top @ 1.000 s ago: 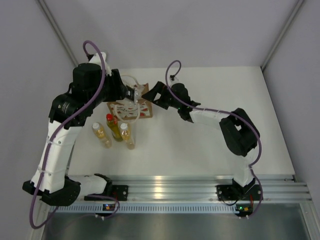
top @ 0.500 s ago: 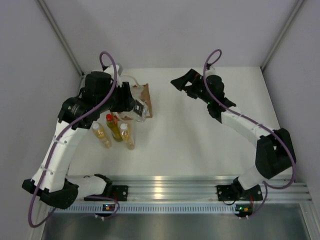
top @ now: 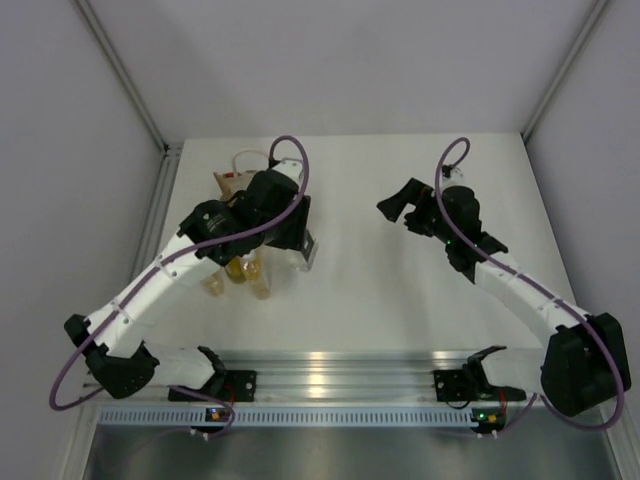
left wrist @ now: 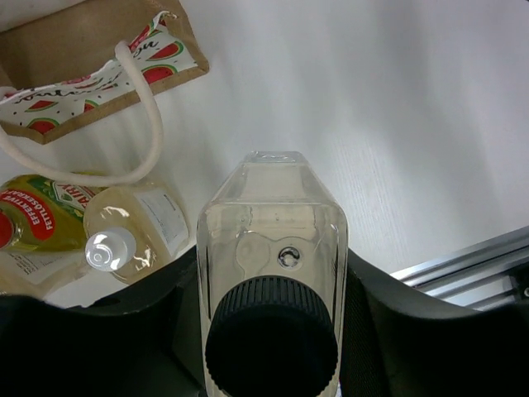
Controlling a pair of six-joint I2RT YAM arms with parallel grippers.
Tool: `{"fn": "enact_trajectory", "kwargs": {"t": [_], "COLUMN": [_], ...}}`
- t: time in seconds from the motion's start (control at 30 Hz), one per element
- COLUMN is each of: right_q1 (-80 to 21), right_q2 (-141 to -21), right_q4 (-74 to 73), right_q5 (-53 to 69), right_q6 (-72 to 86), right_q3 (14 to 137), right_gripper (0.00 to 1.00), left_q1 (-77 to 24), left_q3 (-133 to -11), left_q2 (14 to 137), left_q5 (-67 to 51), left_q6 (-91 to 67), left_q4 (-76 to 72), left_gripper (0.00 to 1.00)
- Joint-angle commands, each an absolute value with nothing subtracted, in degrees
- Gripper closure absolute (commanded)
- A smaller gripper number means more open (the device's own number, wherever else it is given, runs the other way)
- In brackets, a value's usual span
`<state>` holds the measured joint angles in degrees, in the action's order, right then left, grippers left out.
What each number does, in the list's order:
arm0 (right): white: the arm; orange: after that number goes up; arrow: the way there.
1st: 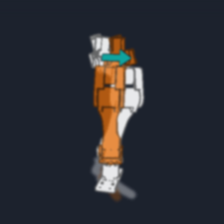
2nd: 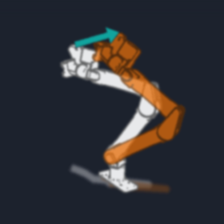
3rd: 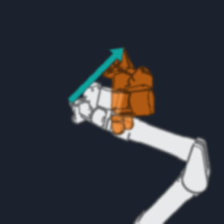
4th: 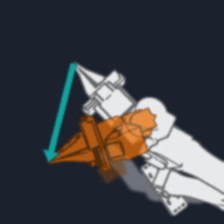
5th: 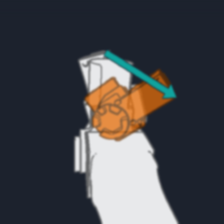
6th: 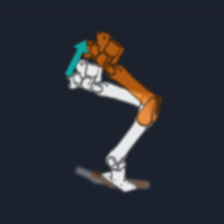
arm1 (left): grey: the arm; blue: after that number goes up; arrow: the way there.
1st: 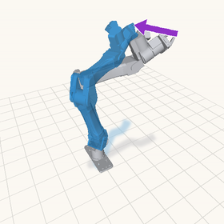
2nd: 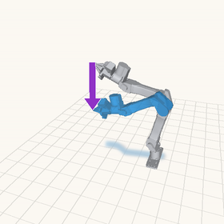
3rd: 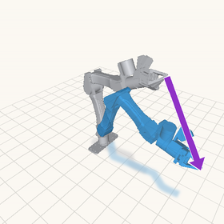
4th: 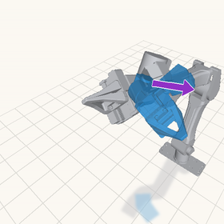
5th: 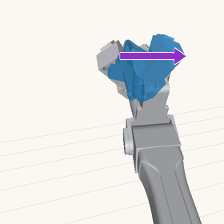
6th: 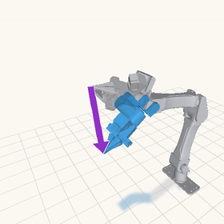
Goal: Take the personal care products out of the canvas bag
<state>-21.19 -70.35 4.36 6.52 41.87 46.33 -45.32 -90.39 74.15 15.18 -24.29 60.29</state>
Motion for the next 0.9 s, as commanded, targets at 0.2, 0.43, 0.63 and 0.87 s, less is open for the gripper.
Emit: {"fn": "enact_trajectory", "kwargs": {"t": [0.2,0.43,0.63,0.87], "right_q1": [-20.2,-20.2,-20.1,-20.1], "right_q2": [-63.1,-61.9,-61.5,-60.7], "right_q4": [1.5,0.9,0.9,0.9], "right_q5": [5.8,5.5,5.6,5.6], "right_q6": [38.6,38.5,38.6,38.7], "right_q3": [42.6,41.4,40.3,40.1], "right_gripper": [0.00,0.01,0.01,0.01], "left_q1": [-47.6,-47.6,-47.5,-47.4], "left_q3": [-87.2,-83.9,-77.9,-75.0], "left_q2": [78.7,81.9,81.8,83.7], "left_q5": [24.4,25.1,24.5,27.2], "left_q6": [-28.6,-31.3,-35.2,-38.6], "left_q4": [52.6,51.1,46.1,45.4], "left_gripper": [1.00,1.00,1.00,1.00]}}
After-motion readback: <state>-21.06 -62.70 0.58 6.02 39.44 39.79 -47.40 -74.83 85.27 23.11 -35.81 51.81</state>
